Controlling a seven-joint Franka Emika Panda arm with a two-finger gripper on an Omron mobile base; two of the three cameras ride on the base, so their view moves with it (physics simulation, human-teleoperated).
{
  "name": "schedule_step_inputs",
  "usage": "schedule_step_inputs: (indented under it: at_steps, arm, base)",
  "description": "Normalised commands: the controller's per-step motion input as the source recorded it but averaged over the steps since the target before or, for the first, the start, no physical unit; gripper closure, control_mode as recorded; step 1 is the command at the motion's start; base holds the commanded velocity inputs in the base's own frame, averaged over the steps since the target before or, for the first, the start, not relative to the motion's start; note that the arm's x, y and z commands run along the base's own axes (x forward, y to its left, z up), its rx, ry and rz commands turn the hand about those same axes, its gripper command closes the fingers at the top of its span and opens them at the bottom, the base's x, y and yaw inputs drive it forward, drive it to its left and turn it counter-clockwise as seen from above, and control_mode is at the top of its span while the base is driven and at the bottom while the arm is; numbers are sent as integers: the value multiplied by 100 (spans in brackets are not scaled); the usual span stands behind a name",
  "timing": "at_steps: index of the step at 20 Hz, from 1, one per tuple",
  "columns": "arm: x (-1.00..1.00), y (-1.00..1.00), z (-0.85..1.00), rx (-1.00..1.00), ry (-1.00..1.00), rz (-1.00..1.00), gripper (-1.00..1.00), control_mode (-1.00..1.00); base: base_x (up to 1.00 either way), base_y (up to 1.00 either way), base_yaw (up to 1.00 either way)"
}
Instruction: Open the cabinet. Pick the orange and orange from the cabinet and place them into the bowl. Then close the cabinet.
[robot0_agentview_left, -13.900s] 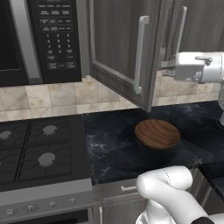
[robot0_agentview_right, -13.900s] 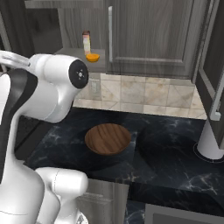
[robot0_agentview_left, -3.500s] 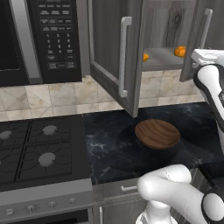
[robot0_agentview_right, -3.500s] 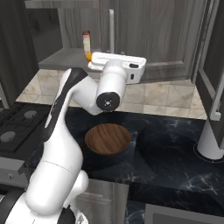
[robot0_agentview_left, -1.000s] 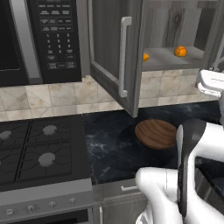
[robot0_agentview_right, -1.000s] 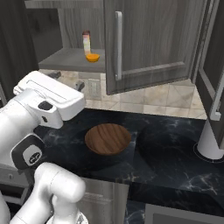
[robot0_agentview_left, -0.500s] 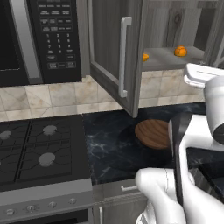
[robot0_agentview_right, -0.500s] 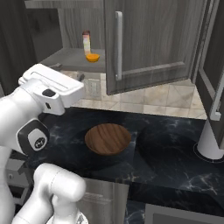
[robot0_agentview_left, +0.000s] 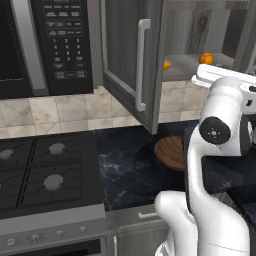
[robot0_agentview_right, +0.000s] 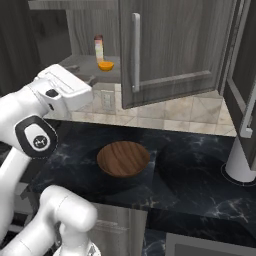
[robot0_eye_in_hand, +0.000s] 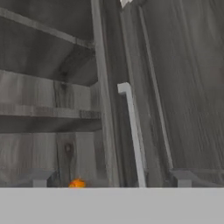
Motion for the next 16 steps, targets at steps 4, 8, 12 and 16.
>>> schedule_step_inputs:
  at_steps: [4, 8, 12, 16]
  arm:
    - [20, 0, 0, 0, 0, -48, -100, -100]
    - [21, 0, 0, 0, 1, -53, -100, -100]
    - [49, 0, 0, 0, 0, -38, -100, -100]
    - [63, 0, 0, 0, 5, -16, -100, -100]
  base:
    - [0, 0, 0]
    - [0, 0, 0]
    - [0, 0, 0]
    - [0, 0, 0]
